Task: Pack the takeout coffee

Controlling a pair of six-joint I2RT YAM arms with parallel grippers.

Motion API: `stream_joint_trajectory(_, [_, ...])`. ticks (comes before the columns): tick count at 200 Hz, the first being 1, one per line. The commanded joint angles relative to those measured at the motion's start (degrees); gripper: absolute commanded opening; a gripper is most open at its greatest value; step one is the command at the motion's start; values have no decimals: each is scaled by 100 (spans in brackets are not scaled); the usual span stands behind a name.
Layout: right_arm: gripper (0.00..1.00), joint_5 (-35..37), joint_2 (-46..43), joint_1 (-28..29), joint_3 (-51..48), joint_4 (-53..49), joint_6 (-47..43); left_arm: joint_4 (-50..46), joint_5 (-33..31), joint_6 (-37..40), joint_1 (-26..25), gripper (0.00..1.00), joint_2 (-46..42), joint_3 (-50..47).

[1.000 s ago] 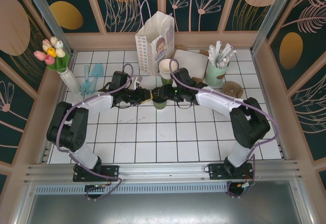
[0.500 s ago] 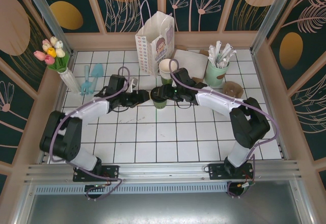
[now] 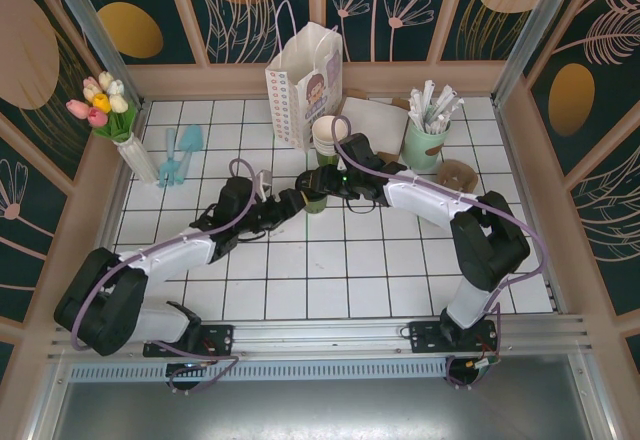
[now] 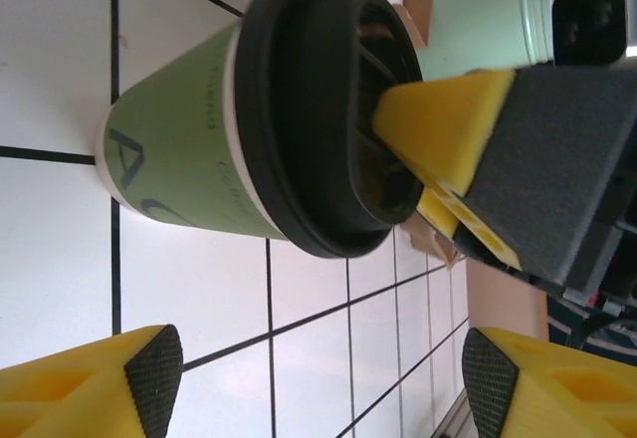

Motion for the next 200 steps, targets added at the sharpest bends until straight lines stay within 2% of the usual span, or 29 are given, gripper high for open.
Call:
stream_joint_trajectory(1, [51, 22, 358, 112, -214, -648, -27, 641, -96, -323, -39, 77, 185, -35])
stream_joint_trajectory(58, [51, 67, 315, 129, -249, -633, 12, 884, -31, -314, -79, 77, 566, 10])
stream_joint_trajectory(109, [51, 76, 313, 154, -257, -647, 20, 1046, 22, -294, -131, 66, 941, -13])
stream_joint_trajectory(182, [51, 99, 341, 190, -263, -701, 20, 1048, -154, -267, -158, 68, 1484, 48])
stream_joint_trajectory(200, [51, 128, 324, 188, -268, -716, 12, 1099, -100, -229, -154, 68, 1353, -93])
